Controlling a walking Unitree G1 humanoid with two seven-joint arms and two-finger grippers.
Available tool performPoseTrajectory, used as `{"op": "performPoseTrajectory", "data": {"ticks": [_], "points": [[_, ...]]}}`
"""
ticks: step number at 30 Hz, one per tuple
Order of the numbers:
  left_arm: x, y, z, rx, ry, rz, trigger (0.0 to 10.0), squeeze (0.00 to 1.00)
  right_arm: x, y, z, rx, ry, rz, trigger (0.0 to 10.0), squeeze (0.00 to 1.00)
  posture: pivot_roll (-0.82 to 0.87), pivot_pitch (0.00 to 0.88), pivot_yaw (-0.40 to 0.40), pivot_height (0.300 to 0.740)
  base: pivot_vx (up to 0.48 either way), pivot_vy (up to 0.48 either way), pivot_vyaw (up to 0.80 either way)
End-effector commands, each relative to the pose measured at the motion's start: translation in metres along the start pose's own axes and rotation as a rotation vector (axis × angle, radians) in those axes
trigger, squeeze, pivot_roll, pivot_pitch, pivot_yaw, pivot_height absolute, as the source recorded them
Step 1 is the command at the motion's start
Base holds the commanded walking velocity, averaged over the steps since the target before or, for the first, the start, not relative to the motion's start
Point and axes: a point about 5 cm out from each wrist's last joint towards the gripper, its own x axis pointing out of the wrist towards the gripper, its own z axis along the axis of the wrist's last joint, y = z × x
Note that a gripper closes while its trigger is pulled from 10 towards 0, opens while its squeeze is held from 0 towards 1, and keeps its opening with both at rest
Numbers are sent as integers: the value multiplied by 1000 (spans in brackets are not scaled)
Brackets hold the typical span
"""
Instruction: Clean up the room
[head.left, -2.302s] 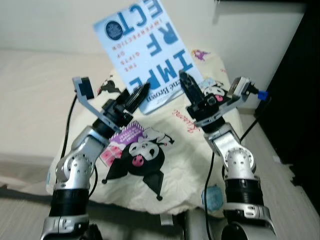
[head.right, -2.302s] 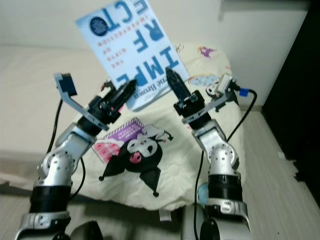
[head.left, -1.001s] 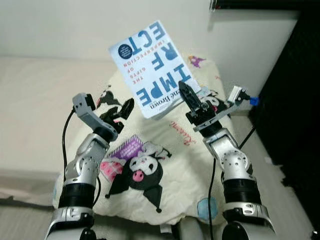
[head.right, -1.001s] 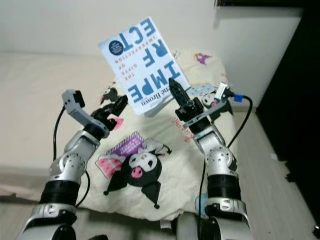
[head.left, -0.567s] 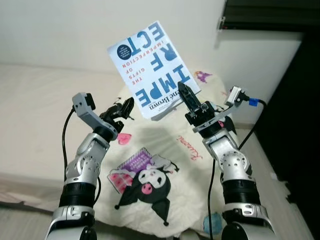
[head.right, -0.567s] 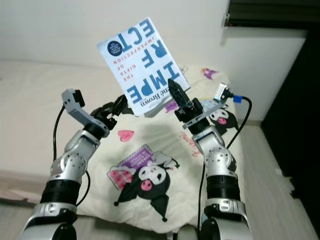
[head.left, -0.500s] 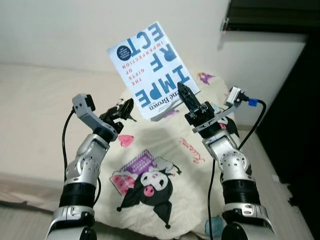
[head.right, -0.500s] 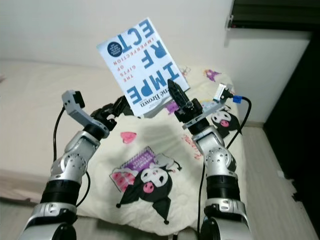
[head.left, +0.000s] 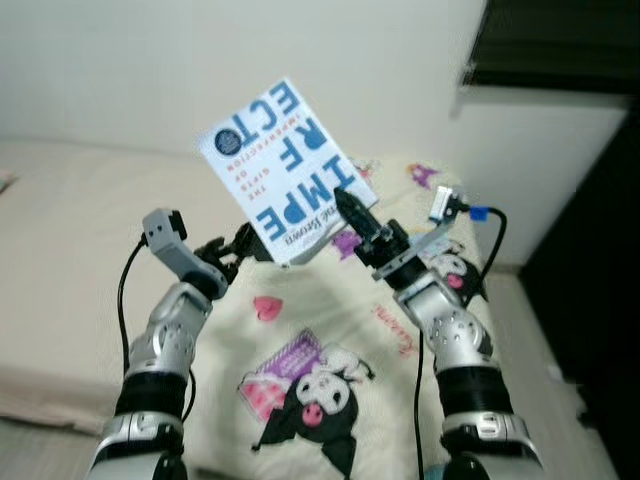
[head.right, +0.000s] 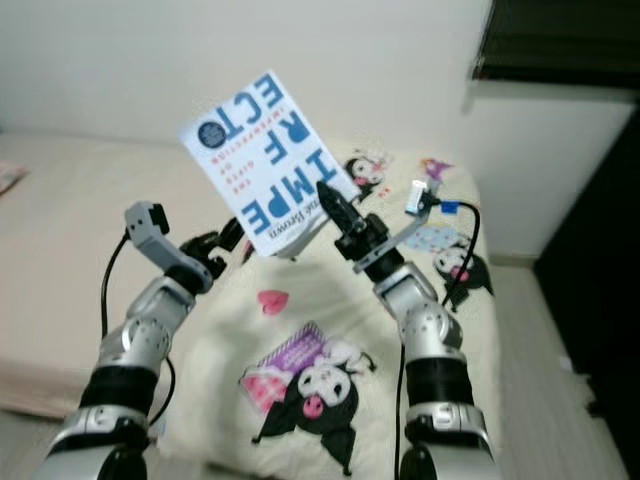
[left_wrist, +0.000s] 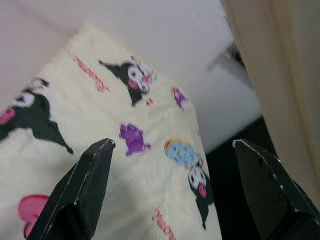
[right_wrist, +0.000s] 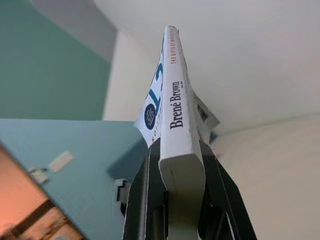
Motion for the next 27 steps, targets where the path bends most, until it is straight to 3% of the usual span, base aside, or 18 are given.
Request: {"op": "performPoseTrajectory", "data": {"ticks": [1, 3, 5, 6, 8, 9, 11, 13, 14, 17, 22, 24, 27], "points": [[-8, 17, -7, 29, 16, 78, 10000, 0, -2, -6, -10, -44, 53, -40, 0, 0, -108, 0, -20, 735, 0, 0, 0], [-8, 17, -7, 29, 16, 78, 10000, 0, -2, -6, -10, -44, 53, -40, 0, 0, -108, 0, -20, 735, 0, 0, 0], [-25, 48, -20, 52, 44, 234, 10000, 0, -15, -19, -32, -89, 171, -121, 0, 0, -107, 0, -23, 740, 0, 0, 0], [-25, 48, -20, 52, 44, 234, 10000, 0, -15, -19, -32, -89, 171, -121, 0, 0, -107, 0, -23, 740, 0, 0, 0], [-48, 78, -30, 42, 73, 402, 10000, 0, -31, -31, -46, -124, 247, -202, 0, 0, -107, 0, -23, 740, 0, 0, 0], [-61, 93, -35, 58, 104, 493, 10000, 0, -41, -40, -53, -147, 295, -273, 9882, 0, -107, 0, -25, 740, 0, 0, 0], [-61, 93, -35, 58, 104, 493, 10000, 0, -41, -40, -53, -147, 295, -273, 9882, 0, -107, 0, -25, 740, 0, 0, 0], [-87, 116, -46, 135, 191, 643, 10000, 0, -62, -55, -62, -194, 373, -400, 10000, 0, -105, 0, -27, 740, 0, 0, 0], [-87, 116, -46, 135, 191, 643, 10000, 0, -62, -55, -62, -194, 373, -400, 10000, 0, -105, 0, -27, 740, 0, 0, 0], [-118, 136, -61, 229, 317, 790, 10000, 0, -83, -66, -68, -200, 406, -482, 10000, 0, -101, 0, -28, 740, 0, 0, 752], [-140, 145, -73, 258, 394, 857, 10000, 0, -90, -67, -71, -192, 405, -479, 10000, 0, -103, 0, -28, 740, 0, 0, 760], [-167, 150, -91, 284, 501, 903, 10000, 0, -93, -64, -76, -193, 406, -438, 10000, 0, -103, 0, -27, 740, 0, 0, 763], [-180, 151, -102, 300, 567, 914, 10000, 0, -91, -63, -77, -192, 393, -415, 10000, 0, -99, 0, -23, 740, 0, 0, 763]]}}
